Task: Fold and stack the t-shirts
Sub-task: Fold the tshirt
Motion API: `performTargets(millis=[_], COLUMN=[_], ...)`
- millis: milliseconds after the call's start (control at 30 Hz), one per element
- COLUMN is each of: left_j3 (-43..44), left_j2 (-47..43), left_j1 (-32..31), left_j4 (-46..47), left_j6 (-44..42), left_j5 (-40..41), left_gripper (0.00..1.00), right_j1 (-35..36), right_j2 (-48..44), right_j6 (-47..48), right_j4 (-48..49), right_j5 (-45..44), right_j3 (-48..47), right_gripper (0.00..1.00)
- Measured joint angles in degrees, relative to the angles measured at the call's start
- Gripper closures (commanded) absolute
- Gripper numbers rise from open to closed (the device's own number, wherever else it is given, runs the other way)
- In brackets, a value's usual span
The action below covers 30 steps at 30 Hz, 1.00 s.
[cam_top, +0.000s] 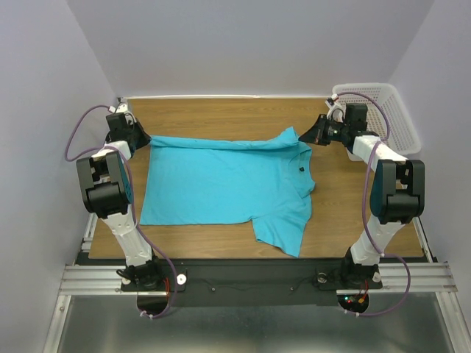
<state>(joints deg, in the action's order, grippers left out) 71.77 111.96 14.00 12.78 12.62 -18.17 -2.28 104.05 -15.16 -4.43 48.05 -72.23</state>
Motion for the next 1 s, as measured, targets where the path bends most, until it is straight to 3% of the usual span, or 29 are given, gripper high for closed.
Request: performTargets(millis=[633,800,900,1000], left_j3=[-0.92,-1.73,-2.75,-4.7], left_j2=[-0.11,-0.94,-1.79,-3.54], left_j1=[0.0,0.0,0.02,0.24], left_j4=[-0.07,0.07,0.15,0.63], left_j6=[-0.13,-0.15,-0.15,0.02], left_j5=[0.85,0.94,1.31,2.12], left_gripper=[0.96,0.83,0.61,0.47], right_j1=[0.0,0.0,-0.02,0.0], right_j2=[-0.22,-0.79,-0.96,-0.96], right_j6=[0.55,0.87,1.09,1.38], right_j4=[-0.04,-0.04,-0.02,-0.04], right_j5=[0.7,0.7,0.7,0.7], right_j3=[2.14,2.86,2.86,2.91], right_gripper=[0.99,0.99,0.99,1.0])
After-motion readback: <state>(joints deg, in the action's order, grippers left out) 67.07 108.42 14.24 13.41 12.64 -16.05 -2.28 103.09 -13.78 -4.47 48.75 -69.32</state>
